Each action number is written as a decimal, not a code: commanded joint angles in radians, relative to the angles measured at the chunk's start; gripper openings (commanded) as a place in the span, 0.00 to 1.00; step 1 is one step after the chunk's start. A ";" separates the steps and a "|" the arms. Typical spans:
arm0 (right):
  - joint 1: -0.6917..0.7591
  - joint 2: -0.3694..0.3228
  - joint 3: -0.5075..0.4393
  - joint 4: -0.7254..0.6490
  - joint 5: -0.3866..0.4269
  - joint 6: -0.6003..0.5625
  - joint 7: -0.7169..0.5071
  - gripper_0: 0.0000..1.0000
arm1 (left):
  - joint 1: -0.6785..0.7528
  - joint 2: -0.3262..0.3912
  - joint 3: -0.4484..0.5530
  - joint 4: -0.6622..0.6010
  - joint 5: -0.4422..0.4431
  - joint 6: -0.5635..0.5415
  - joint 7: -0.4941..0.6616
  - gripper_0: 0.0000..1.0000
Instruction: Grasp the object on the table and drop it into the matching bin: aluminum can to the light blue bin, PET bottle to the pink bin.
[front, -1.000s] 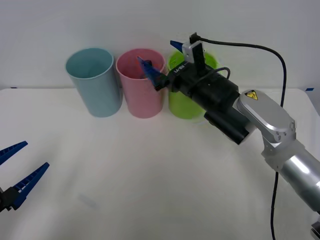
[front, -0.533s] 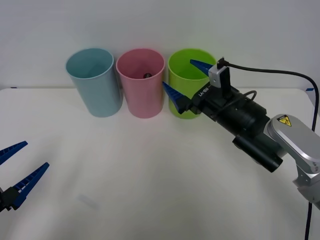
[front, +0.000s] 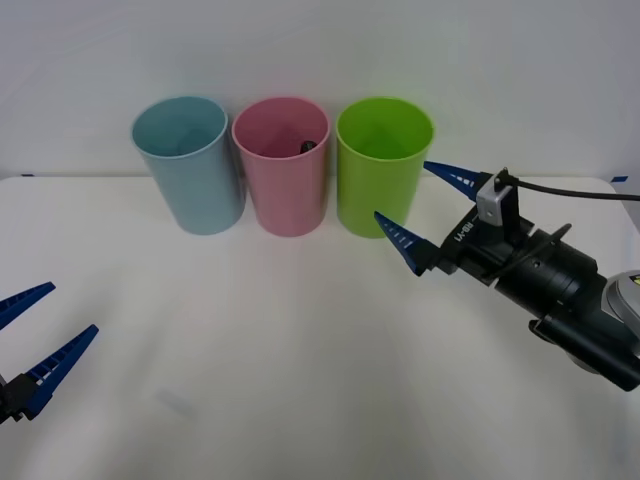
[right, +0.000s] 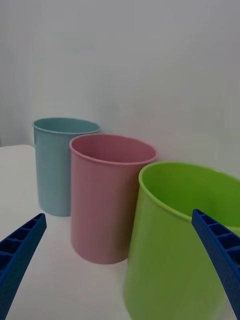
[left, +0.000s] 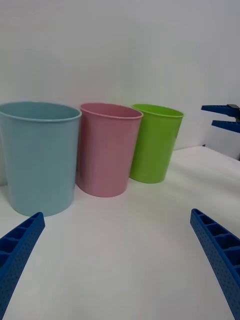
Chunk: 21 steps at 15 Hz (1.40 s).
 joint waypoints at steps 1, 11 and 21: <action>0.076 -0.006 -0.066 0.002 0.004 -0.078 0.070 1.00 | 0.000 0.000 0.000 0.000 0.000 0.000 0.000 1.00; 0.320 -0.007 -0.266 0.002 0.003 -0.384 0.148 1.00 | 0.000 0.000 0.000 0.000 0.000 0.000 0.000 1.00; 0.457 -0.007 -0.390 0.002 0.003 -0.634 0.142 1.00 | 0.000 0.000 0.000 0.000 0.000 0.000 0.000 1.00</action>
